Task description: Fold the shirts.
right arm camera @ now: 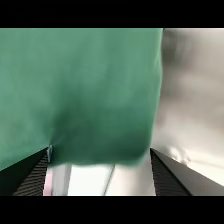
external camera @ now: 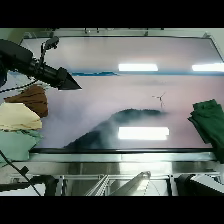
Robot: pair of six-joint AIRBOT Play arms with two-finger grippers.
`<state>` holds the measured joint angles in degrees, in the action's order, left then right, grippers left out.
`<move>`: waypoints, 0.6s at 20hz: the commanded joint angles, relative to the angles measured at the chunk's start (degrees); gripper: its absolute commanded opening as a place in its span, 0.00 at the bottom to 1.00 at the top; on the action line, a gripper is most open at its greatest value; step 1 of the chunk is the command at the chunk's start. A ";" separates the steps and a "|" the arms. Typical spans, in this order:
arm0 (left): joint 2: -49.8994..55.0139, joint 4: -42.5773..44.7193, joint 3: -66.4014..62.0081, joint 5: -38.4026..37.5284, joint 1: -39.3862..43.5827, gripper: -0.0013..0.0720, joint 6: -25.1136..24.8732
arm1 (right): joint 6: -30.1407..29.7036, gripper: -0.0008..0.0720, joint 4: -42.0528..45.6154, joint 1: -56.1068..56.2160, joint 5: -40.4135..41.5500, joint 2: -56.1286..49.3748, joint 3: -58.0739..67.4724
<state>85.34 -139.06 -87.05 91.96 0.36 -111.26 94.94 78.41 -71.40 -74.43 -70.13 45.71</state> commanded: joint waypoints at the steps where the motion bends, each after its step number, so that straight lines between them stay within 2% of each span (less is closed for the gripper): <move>1: -0.04 -0.02 0.00 -0.02 0.20 0.04 -0.81 | 2.43 0.98 -2.56 -0.02 -11.34 0.13 2.38; 2: -0.07 -0.07 0.00 -0.04 0.20 0.04 -0.85 | 2.40 0.97 -6.88 0.15 -13.49 0.13 3.28; 3: -0.07 -0.20 -0.02 -0.22 0.20 0.04 -1.01 | 1.97 0.81 -13.29 0.92 -14.91 0.13 4.11; 4: -0.04 -0.09 -0.52 -0.46 0.17 0.04 -1.49 | -1.18 0.42 -22.03 2.73 -14.95 0.13 4.90; 5: 0.24 -0.02 -2.19 -0.22 0.07 0.04 -1.46 | -5.01 0.29 -31.67 5.38 -14.71 0.13 5.55; 6: 0.31 -0.04 -4.68 0.15 -0.07 0.04 -1.40 | -8.37 0.26 -40.33 9.05 -14.53 0.13 6.43; 7: 0.04 -0.09 -7.21 0.33 -0.48 0.04 -0.96 | -11.54 0.09 -46.56 13.88 -14.45 0.20 8.00; 8: -0.55 -0.04 -9.57 0.33 -0.61 0.04 -0.20 | -14.03 0.04 -49.27 18.97 -13.97 0.33 9.88; 10: -3.15 0.09 -10.75 -0.31 -0.61 0.04 0.00 | -18.53 0.04 -49.83 31.06 -10.14 1.16 13.29; 12: -7.43 0.17 -5.97 -1.62 -0.28 0.04 0.74 | -24.52 0.04 -49.72 42.51 -4.39 2.82 13.66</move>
<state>81.89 -139.11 -94.74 91.74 -0.08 -111.53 79.66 35.20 -43.20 -84.58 -68.79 57.10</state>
